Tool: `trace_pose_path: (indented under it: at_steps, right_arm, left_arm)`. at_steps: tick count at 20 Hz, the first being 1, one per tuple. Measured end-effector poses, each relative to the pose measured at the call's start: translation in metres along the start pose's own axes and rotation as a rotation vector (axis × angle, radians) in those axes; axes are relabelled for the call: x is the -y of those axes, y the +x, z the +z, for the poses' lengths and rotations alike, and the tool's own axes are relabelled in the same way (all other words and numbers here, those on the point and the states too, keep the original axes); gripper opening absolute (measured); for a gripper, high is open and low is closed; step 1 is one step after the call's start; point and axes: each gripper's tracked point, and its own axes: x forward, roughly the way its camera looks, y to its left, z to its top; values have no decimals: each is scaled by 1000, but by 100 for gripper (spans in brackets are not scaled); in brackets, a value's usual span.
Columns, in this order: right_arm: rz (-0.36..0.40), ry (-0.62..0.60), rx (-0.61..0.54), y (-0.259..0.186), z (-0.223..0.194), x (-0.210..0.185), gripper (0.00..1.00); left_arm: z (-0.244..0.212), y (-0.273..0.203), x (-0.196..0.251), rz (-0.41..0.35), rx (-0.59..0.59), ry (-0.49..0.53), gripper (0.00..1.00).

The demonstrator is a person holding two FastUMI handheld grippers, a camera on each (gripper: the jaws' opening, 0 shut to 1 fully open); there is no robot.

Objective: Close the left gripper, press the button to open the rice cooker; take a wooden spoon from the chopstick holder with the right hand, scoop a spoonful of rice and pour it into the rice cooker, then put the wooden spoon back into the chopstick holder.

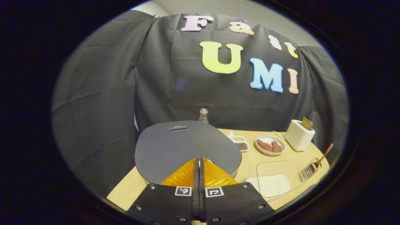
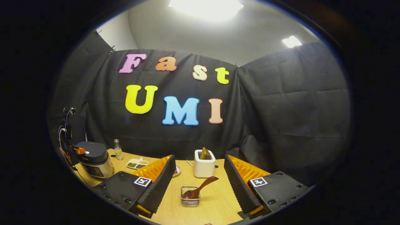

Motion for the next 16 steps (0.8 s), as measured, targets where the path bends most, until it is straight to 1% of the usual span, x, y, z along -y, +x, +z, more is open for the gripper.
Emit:
trace_pose_path:
  at_steps: [2,6,8,10,13,16]
  right_arm:
    - [8,22,-3,3,0,1,98]
    - [18,51,-14,11,-4,6,97]
    - [25,57,-16,15,-5,7,98]
    - [31,56,-19,20,-6,8,97]
    - [47,58,-29,30,-12,7,98]
    - [65,69,-54,43,-22,4,97]
  left_arm:
    - [24,-5,-2,5,54,16,2]
    - [71,-16,-3,41,174,53,1]
    - [99,-29,-9,65,246,55,1]
    - [126,-49,-14,87,327,51,0]
    - [147,-74,-8,64,377,27,0]
    - [166,-103,-12,67,431,28,57]
